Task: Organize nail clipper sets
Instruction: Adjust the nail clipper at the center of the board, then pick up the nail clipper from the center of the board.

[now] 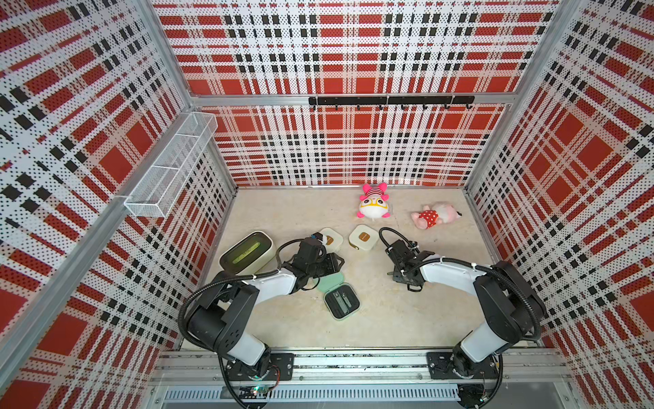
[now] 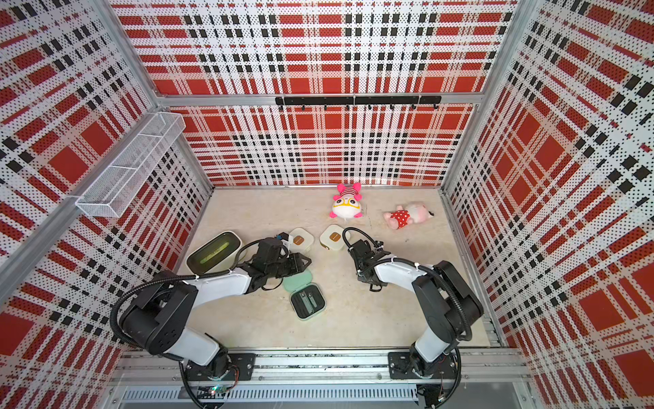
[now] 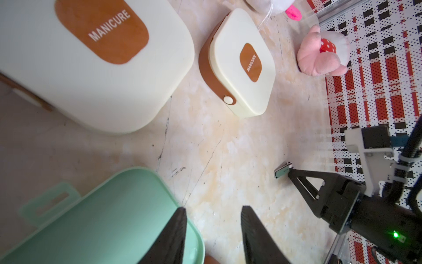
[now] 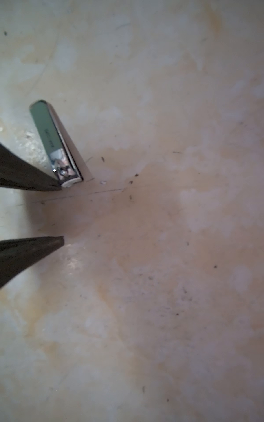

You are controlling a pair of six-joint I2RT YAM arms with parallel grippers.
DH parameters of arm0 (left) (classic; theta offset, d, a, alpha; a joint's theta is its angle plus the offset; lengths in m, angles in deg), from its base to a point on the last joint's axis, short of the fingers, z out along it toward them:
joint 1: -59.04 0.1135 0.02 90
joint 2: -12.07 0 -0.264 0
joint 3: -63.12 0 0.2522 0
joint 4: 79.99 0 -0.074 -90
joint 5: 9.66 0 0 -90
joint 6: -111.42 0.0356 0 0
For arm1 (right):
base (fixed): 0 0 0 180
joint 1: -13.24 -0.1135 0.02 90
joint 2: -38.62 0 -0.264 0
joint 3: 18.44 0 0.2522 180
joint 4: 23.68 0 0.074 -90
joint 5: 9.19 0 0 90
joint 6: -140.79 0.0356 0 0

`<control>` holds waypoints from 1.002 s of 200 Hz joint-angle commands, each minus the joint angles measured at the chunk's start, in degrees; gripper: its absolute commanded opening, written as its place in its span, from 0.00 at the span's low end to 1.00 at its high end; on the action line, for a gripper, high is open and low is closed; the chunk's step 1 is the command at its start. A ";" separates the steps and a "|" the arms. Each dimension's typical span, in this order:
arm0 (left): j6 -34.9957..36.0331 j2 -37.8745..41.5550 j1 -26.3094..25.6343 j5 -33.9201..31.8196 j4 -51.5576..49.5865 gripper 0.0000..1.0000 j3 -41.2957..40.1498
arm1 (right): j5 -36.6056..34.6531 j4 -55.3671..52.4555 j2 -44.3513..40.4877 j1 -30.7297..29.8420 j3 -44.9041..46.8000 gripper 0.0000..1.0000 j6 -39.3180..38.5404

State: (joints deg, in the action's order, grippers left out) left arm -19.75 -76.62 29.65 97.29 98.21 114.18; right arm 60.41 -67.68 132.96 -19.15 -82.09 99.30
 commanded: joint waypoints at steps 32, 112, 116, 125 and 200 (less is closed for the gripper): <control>0.21 -1.16 1.11 1.23 1.30 0.44 -0.21 | 0.47 -0.93 8.01 1.60 -8.99 0.37 -5.48; 0.56 -0.49 2.40 1.68 1.26 0.44 -1.09 | 0.46 -2.66 11.21 1.63 -16.47 0.36 -7.47; 0.56 -0.49 2.47 1.70 1.27 0.44 -1.13 | 0.45 -2.69 10.78 1.66 -16.49 0.36 -7.53; 0.56 -0.48 2.49 1.68 1.30 0.44 -1.18 | 0.42 -2.67 9.67 1.58 -16.38 0.36 -7.55; 0.43 -0.26 2.40 1.42 1.39 0.44 -1.43 | 7.78 -0.42 7.36 1.25 -16.74 0.44 -10.71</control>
State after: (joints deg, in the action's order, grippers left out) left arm -19.71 -77.16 31.75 98.17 98.67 113.72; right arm 65.04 -68.58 140.70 -17.86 -98.03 90.15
